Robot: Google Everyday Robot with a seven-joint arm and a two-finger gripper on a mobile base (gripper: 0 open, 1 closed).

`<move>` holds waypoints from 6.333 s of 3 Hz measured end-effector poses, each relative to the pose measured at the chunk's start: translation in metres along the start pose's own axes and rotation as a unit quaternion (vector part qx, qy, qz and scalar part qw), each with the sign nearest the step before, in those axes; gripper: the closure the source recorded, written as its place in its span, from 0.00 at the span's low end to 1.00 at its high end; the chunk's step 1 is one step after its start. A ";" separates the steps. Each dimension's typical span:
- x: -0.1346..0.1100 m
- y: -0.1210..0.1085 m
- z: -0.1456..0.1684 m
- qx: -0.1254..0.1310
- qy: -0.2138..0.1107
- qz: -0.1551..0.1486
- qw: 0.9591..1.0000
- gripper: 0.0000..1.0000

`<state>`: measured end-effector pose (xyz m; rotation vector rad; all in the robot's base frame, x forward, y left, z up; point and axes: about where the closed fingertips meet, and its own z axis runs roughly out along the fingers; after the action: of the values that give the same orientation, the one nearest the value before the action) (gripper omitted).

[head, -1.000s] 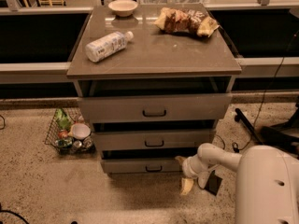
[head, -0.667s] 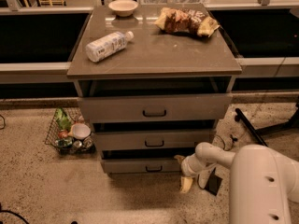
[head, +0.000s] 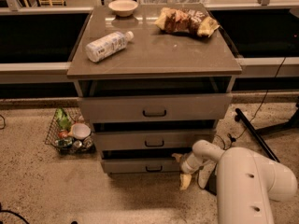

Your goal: Open bottom drawer

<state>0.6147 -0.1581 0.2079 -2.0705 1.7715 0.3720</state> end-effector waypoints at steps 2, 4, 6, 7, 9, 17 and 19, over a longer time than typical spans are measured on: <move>0.019 -0.018 0.016 0.007 -0.018 -0.012 1.000 0.00; 0.026 -0.010 0.034 -0.007 -0.047 0.000 0.999 0.40; 0.022 -0.014 0.021 0.001 -0.046 0.002 0.999 0.94; 0.019 -0.015 0.017 0.001 -0.046 0.002 0.999 1.00; 0.016 -0.009 0.015 0.003 -0.052 -0.003 0.999 0.51; -0.011 0.068 0.035 -0.100 -0.020 0.052 0.993 0.64; -0.012 0.071 0.038 -0.098 -0.027 0.048 0.994 0.92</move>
Offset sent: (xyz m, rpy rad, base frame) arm 0.0379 -0.0131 -0.0268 0.0561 -0.0309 0.0207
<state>0.5445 -0.1395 0.1705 -2.0874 1.8733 0.6476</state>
